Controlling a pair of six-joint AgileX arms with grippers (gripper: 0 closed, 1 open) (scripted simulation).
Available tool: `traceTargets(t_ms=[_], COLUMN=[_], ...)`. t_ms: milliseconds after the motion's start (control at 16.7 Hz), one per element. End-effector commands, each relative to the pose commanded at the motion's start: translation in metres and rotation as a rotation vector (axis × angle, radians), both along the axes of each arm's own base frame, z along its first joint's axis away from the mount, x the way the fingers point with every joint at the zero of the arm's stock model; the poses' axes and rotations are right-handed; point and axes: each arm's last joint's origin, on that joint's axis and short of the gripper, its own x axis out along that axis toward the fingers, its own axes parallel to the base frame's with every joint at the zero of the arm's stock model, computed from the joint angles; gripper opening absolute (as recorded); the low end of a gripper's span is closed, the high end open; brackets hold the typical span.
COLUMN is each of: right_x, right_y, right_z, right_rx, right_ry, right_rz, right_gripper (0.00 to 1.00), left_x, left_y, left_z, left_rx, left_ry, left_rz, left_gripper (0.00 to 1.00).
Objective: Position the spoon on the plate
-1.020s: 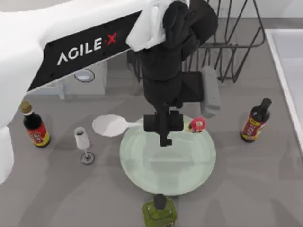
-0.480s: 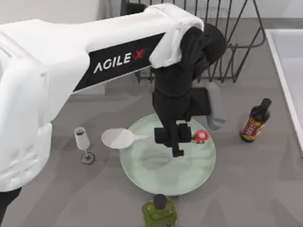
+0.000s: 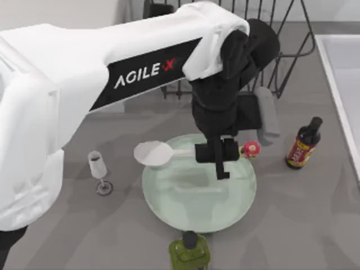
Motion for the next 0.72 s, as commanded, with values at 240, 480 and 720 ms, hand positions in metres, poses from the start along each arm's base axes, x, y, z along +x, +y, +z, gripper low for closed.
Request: traceTargets(t_ms=[240, 480, 720], right_x=[0.000, 0.000, 0.000], right_y=[0.000, 0.000, 0.000], right_z=[0.000, 0.000, 0.000], right_rx=[0.000, 0.000, 0.000], right_ry=[0.000, 0.000, 0.000], right_rz=[0.000, 0.000, 0.000], right_gripper=[1.00, 1.00, 1.00], left_x=[0.005, 0.011, 0.014], left_y=[-0.007, -0.006, 0.000], left_z=[0.008, 0.015, 0.012], left_rx=[-0.051, -0.094, -0.099], left_ry=[-0.087, -0.142, -0.139], left_rz=[0.002, 0.017, 0.027], left_gripper=[0.00, 0.00, 0.00])
